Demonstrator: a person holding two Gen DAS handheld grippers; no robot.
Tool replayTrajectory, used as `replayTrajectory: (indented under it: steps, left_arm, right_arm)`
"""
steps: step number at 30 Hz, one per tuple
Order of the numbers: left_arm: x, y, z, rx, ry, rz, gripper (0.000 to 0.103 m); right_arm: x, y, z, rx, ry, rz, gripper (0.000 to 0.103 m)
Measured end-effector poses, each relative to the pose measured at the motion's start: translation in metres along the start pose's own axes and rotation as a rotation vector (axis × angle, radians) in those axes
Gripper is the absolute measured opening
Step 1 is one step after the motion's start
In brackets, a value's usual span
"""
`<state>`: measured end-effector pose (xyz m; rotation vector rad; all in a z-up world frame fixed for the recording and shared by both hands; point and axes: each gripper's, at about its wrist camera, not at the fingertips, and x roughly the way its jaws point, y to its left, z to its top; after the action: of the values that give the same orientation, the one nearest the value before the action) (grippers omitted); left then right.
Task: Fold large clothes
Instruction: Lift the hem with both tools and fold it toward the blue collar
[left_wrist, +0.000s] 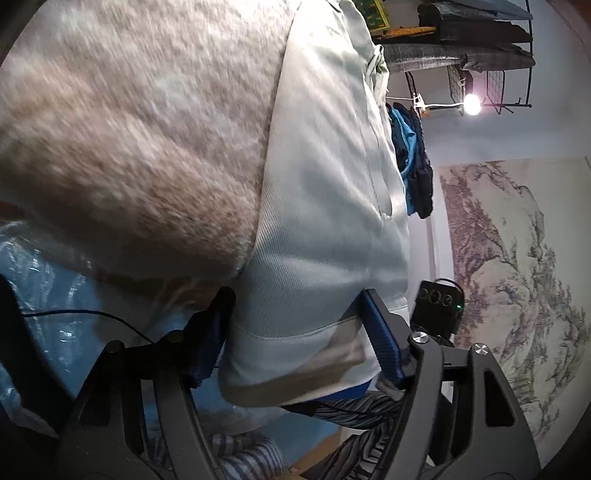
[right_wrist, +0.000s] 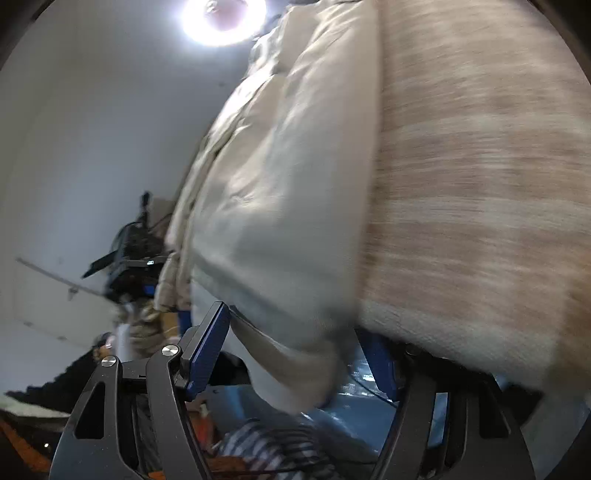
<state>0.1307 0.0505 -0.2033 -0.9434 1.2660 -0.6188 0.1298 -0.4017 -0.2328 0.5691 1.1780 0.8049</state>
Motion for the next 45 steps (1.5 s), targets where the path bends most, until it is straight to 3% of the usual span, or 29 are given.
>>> replayTrajectory:
  steps: [5,7,9,10,12,18,20,23,30,34,35,38,45]
  left_arm:
    - [0.011,0.003,-0.002,-0.027,0.016,-0.040,0.071]
    - [0.013,-0.001,-0.005,-0.013,0.032,-0.047,0.069]
    - [0.014,-0.008,-0.010,0.022,0.054,-0.032,0.058]
    - [0.011,-0.009,-0.010,0.030,0.057,-0.035,0.050]
    - [0.007,-0.016,-0.012,0.032,0.057,-0.039,0.045]
    - [-0.011,-0.046,-0.022,0.113,0.034,-0.028,0.038]
    - [-0.009,-0.047,-0.024,0.137,0.037,0.018,0.038]
    - [-0.002,-0.048,-0.026,0.139,0.041,0.055,0.038]
    - [-0.009,-0.056,-0.026,0.162,0.038,0.076,0.035]
    - [-0.008,-0.061,-0.027,0.157,0.042,0.088,0.033]
    - [-0.008,-0.062,-0.027,0.155,0.042,0.090,0.032]
    - [-0.010,-0.067,-0.027,0.166,0.037,0.102,0.029]
    - [-0.031,-0.093,-0.021,0.194,0.007,0.072,0.023]
  right_arm:
    - [0.034,0.005,-0.003,-0.020,0.091,0.076,0.067]
    - [0.040,0.009,-0.006,-0.032,0.122,0.104,0.054]
    - [0.037,0.018,-0.007,-0.058,0.128,0.112,0.030]
    - [0.033,0.021,-0.007,-0.065,0.121,0.112,0.026]
    - [0.023,0.029,-0.007,-0.076,0.103,0.100,0.019]
    - [0.005,0.051,-0.006,-0.111,0.063,0.099,0.017]
    - [0.011,0.053,-0.008,-0.126,0.093,0.022,0.022]
    - [0.011,0.057,-0.015,-0.140,0.121,-0.040,0.037]
    - [-0.028,0.052,-0.010,-0.042,0.052,0.034,0.051]
    - [-0.034,0.049,-0.012,-0.020,0.027,0.022,0.052]
    - [-0.035,0.042,-0.010,-0.014,0.028,0.022,0.052]
    - [-0.021,0.048,-0.010,-0.011,0.028,0.003,0.020]
    - [-0.038,0.060,0.002,0.008,-0.080,0.131,0.015]
